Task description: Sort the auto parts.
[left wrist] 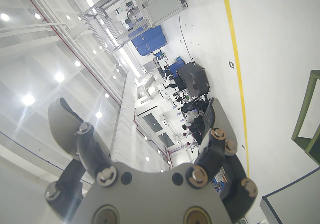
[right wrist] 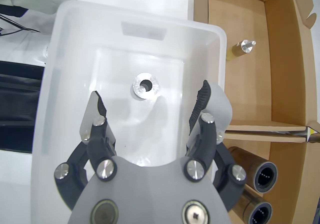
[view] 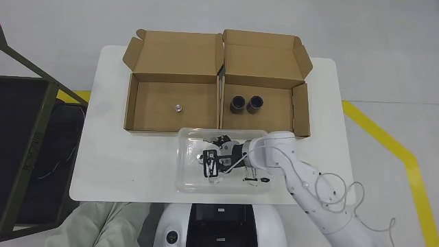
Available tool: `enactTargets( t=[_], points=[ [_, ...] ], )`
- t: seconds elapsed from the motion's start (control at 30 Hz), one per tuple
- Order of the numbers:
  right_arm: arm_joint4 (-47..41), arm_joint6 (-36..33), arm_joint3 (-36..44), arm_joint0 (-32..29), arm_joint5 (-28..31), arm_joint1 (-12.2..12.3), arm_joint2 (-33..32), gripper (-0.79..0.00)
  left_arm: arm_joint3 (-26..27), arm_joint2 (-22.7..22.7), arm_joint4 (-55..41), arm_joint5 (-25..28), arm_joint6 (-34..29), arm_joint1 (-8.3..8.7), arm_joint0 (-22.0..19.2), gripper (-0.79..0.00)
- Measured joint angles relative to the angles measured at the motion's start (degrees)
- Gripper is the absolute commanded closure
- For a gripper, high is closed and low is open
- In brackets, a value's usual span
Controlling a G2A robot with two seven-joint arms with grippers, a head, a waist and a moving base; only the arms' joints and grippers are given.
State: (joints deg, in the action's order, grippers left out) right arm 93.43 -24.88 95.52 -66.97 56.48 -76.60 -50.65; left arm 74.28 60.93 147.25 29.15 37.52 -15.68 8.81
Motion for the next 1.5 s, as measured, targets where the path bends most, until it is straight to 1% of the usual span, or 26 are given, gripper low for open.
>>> enactTargets(
  t=[0.23, 0.3, 0.43, 0.53, 0.67, 0.83, 0.9, 1.0, 1.07, 1.1, 1.17, 1.2, 1.5],
  points=[
    [-0.27, 1.33, -5.82, 2.85, -1.35, -0.64, 3.20, -0.677, 0.00, 0.00, 0.00, 0.00, 0.00, 0.00, 0.00, -0.785],
    [-0.71, 1.91, -7.46, 3.81, -1.72, -0.92, 4.19, -0.662, 0.00, 0.00, 0.00, 0.00, 0.00, 0.00, 0.00, -0.785],
    [-1.44, 3.16, -10.56, 5.58, -2.59, -1.46, 5.93, -0.600, 0.00, 0.00, 0.00, 0.00, 0.00, 0.00, 0.00, -0.785],
    [-1.34, 3.53, -12.19, 6.60, -3.09, -1.75, 6.99, -0.603, 0.00, 0.00, 0.00, 0.00, 0.00, 0.00, 0.00, -0.785],
    [-0.79, 3.89, -13.82, 7.66, -4.29, -2.08, 8.28, -0.579, 0.00, 0.00, 0.00, 0.00, 0.00, 0.00, 0.00, -0.785],
    [-0.65, 4.67, -15.20, 8.44, -4.95, -2.32, 9.27, -0.456, 0.00, 0.00, 0.00, 0.00, 0.00, 0.00, 0.00, -0.785],
    [-0.72, 5.17, -15.65, 8.75, -4.91, -2.37, 9.55, -0.385, 0.00, 0.00, 0.00, 0.00, 0.00, 0.00, 0.00, -0.785],
    [-0.82, 5.80, -16.16, 9.09, -4.84, -2.40, 9.81, -0.336, 0.00, 0.00, 0.00, 0.00, 0.00, 0.00, 0.00, -0.785],
    [-0.84, 6.15, -16.37, 9.22, -4.89, -2.40, 9.98, -0.274, 0.00, 0.00, 0.00, 0.00, 0.00, 0.00, 0.00, -0.785],
    [-0.89, 6.33, -16.46, 9.23, -4.91, -2.40, 10.04, -0.203, 0.00, 0.00, 0.00, 0.00, 0.00, 0.00, 0.00, -0.785],
    [-1.13, 6.76, -16.68, 9.24, -4.76, -2.37, 10.14, -0.018, 0.00, 0.00, 0.00, 0.00, 0.00, 0.00, 0.00, -0.785],
    [-1.18, 6.87, -16.74, 9.26, -4.67, -2.36, 10.18, 0.000, 0.00, 0.00, 0.00, 0.00, 0.00, 0.00, 0.00, -0.785],
    [-2.24, 7.50, -14.85, 8.78, -3.73, -1.73, 9.16, 0.000, 0.00, 0.00, 0.00, 0.00, 0.00, 0.00, 0.00, -0.785]
  ],
)
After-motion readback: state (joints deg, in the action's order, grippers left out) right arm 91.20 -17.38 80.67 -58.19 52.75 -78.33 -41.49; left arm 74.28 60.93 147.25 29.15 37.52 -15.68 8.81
